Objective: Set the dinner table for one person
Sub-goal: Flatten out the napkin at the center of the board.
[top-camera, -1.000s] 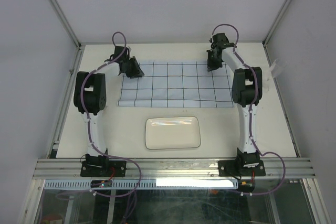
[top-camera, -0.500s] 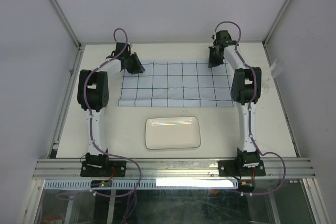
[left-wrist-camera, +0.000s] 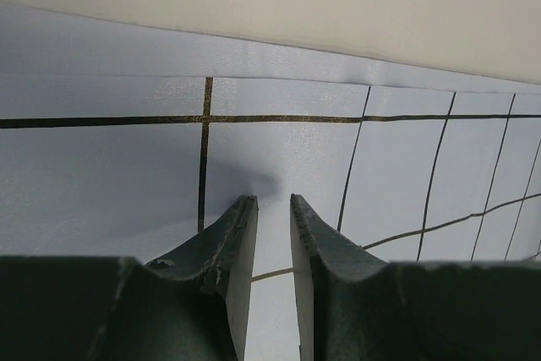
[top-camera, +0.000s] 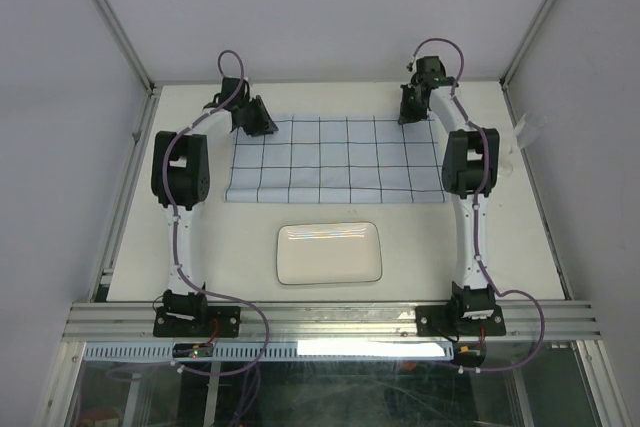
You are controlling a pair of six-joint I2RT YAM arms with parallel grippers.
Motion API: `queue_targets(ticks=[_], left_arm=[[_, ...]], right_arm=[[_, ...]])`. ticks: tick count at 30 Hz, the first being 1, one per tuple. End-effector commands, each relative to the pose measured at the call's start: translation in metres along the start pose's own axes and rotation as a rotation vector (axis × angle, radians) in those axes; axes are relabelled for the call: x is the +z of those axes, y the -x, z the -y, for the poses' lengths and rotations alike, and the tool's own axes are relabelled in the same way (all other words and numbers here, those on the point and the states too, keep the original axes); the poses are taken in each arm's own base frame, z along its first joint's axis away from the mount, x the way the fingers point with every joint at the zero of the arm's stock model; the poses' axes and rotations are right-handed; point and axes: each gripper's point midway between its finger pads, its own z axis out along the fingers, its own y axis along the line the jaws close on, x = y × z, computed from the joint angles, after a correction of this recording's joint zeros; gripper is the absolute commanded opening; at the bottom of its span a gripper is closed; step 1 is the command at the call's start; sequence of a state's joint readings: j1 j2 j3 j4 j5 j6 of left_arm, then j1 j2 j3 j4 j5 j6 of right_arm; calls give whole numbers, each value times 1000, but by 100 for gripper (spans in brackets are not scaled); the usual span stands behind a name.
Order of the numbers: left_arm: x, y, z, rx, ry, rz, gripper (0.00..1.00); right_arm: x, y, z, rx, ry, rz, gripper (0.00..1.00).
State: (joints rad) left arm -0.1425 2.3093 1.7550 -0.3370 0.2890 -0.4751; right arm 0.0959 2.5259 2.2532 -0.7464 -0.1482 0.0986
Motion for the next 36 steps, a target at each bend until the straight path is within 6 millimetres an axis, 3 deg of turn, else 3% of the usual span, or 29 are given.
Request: queue_targets(ticks=[1, 4, 5, 6, 8, 10, 11, 14, 18, 23, 26, 31, 36], left_arm=[[-36, 36, 32, 64, -60, 109, 25], [-90, 56, 69, 100, -137, 200, 28], [-104, 56, 74, 101, -143, 212, 29], [-116, 54, 76, 97, -142, 222, 29], [-133, 41, 75, 80, -139, 217, 30], [-145, 21, 71, 62, -137, 194, 30], [-154, -6, 58, 30, -117, 167, 30], [-166, -40, 40, -11, -82, 151, 31], [-178, -76, 7, -34, 23, 151, 32], [-179, -101, -39, -63, 197, 167, 32], [-180, -98, -56, -80, 279, 207, 31], [-200, -80, -71, -92, 379, 334, 33], [-199, -73, -83, -66, 444, 337, 34]], right_arm=[[-16, 24, 3, -12, 16, 117, 0], [-55, 41, -7, -20, 32, 213, 11], [-66, 43, -9, -21, 34, 230, 25], [-77, 44, -11, -20, 35, 236, 32], [-95, 40, -15, -17, 44, 222, 41], [-107, 29, -17, -13, 46, 187, 43], [-120, 15, -17, -6, 43, 159, 43], [-131, -10, -17, 17, 46, 119, 43], [-139, -40, -20, 43, 67, 101, 40], [-134, -53, -23, 62, 88, 88, 37], [-127, -56, -28, 63, 109, 67, 35], [-112, -67, -32, 54, 112, 21, 34], [-103, -71, -40, 43, 126, -1, 34]])
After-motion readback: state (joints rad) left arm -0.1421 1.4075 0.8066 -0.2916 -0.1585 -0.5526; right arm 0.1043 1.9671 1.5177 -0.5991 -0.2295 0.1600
